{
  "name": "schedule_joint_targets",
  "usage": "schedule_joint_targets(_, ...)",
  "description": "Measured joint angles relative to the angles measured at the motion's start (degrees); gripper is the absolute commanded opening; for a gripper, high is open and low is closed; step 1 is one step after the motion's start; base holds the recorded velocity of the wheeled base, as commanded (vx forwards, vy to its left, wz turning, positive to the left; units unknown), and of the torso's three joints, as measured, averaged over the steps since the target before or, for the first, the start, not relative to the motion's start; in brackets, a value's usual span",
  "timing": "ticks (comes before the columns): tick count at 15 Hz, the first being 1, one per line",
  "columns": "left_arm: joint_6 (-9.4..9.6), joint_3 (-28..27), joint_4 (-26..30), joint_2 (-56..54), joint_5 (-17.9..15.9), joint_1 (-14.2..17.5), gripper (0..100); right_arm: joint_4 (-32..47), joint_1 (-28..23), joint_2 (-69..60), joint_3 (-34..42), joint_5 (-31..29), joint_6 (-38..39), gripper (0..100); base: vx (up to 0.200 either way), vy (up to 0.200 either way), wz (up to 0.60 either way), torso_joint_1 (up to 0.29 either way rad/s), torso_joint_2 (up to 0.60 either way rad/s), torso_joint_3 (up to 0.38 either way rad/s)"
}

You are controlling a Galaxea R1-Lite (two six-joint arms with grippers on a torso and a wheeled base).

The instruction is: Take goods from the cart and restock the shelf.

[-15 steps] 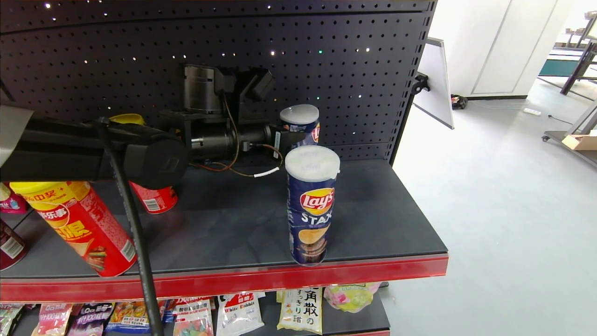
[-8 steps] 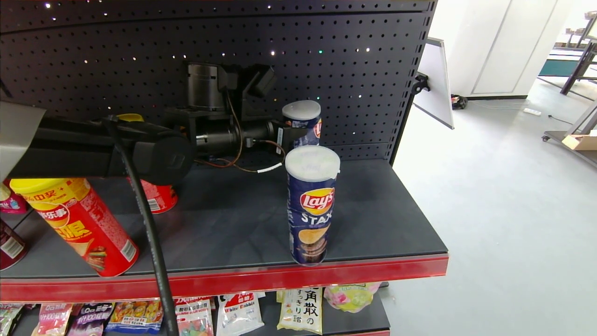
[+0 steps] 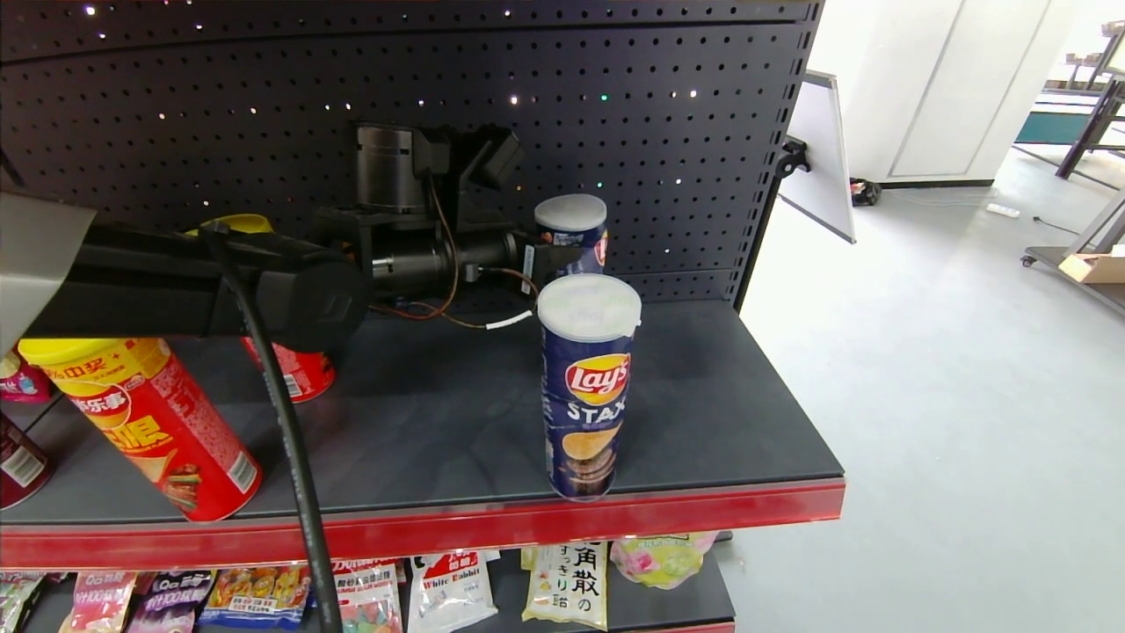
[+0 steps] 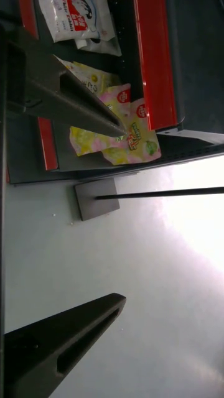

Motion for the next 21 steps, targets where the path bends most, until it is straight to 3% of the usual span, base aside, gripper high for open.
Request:
schedule_joint_targets(7, 0.06, 3.95, 0.32, -3.15, 0.24, 0.33, 100, -0.02, 0.00, 0.00, 0.00, -0.01, 0.01, 100, 0.000, 0.000, 0.00, 0.000, 0.00, 0.000)
schedule_joint_targets(11, 0.16, 14.03, 0.49, -11.46, 1.45, 1.88, 100, 0.00, 0.00, 0.00, 0.00, 0.00, 0.00, 100, 0.000, 0.000, 0.00, 0.000, 0.00, 0.000)
schedule_joint_targets(15, 0.17, 25.53, 2.49, -23.82, 5.84, 3.12, 100, -0.02, 0.00, 0.00, 0.00, -0.01, 0.00, 100, 0.000, 0.000, 0.00, 0.000, 0.00, 0.000)
schedule_joint_targets(19, 0.68, 33.77, 14.62, -41.73, 7.06, 4.63, 100, 0.00, 0.00, 0.00, 0.00, 0.00, 0.01, 100, 0.000, 0.000, 0.00, 0.000, 0.00, 0.000)
schedule_joint_targets(21, 2.84, 36.97, 24.30, -52.92, 7.07, 6.60, 100, 0.00, 0.00, 0.00, 0.00, -0.01, 0.01, 100, 0.000, 0.000, 0.00, 0.000, 0.00, 0.000)
